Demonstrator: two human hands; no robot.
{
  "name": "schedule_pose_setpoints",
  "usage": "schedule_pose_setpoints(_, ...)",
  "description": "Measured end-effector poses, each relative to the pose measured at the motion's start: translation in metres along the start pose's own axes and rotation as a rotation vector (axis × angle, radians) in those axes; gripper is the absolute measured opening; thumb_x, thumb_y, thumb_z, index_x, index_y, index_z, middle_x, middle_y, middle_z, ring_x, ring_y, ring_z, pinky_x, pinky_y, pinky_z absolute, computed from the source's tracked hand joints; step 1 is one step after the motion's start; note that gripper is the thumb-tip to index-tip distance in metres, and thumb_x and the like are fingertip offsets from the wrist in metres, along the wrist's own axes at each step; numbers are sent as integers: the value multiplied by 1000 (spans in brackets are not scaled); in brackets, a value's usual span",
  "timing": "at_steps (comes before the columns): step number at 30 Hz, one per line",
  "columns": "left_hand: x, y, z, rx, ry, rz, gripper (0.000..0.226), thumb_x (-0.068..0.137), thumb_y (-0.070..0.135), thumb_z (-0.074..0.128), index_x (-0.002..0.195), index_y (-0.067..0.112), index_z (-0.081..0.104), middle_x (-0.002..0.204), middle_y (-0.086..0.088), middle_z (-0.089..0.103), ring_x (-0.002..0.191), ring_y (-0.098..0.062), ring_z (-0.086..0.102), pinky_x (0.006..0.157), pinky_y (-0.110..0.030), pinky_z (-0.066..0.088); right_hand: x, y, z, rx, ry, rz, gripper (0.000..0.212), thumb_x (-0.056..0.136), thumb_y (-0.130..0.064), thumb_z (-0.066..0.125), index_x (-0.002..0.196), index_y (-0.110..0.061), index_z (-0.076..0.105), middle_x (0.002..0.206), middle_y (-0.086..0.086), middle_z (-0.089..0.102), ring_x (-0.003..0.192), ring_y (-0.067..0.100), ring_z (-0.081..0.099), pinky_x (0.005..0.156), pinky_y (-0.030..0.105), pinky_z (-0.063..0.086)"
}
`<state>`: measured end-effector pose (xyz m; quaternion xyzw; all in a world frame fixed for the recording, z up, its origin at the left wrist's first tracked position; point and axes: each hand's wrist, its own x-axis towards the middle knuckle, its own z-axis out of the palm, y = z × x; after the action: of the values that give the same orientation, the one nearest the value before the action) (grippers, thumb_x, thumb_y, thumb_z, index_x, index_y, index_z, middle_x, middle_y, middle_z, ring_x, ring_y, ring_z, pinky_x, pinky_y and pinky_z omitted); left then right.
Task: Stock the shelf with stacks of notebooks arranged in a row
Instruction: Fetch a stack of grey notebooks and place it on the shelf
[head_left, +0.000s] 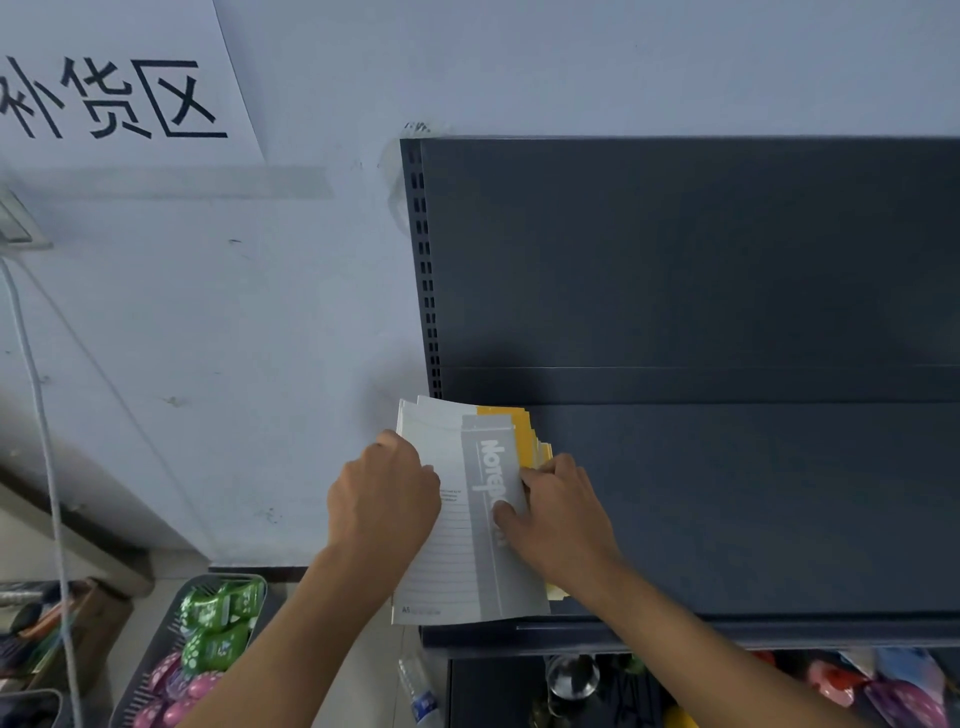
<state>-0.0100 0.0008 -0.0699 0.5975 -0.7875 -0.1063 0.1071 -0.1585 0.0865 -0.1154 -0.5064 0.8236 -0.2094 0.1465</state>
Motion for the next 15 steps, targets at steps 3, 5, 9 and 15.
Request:
schedule_pose_setpoints(3,1,-1,-1,-100,14,-7,18,97,23,51,88,10,41,71,-2,52,59,-15,48,46,-28,34,2,2,2,62,-5,-6,29,92,-43,59,103,-17,65,113,-3,44,110,15,42,82,29,46)
schedule_pose_setpoints(5,1,0,-4,-205,13,-10,13,98,18,48,93,10,39,72,-3,53,61,-16,50,48,-28,38,4,3,2,128,-1,0,31,90,-42,62,108,-17,68,113,-3,47,111,14,42,82,25,41)
schedule_pose_setpoints(9,1,3,-11,-349,28,-2,13,101,15,46,102,15,33,75,-2,53,65,-17,53,48,-30,39,9,1,4,229,-4,15,30,89,-39,65,108,-16,69,110,-1,52,110,16,45,84,26,39)
schedule_pose_setpoints(15,9,0,-17,-537,-8,-60,14,103,15,43,109,17,30,84,3,52,74,-15,56,53,-33,43,13,-5,-1,386,-58,124,35,88,-44,65,110,-17,63,108,-2,58,98,16,59,85,37,55)
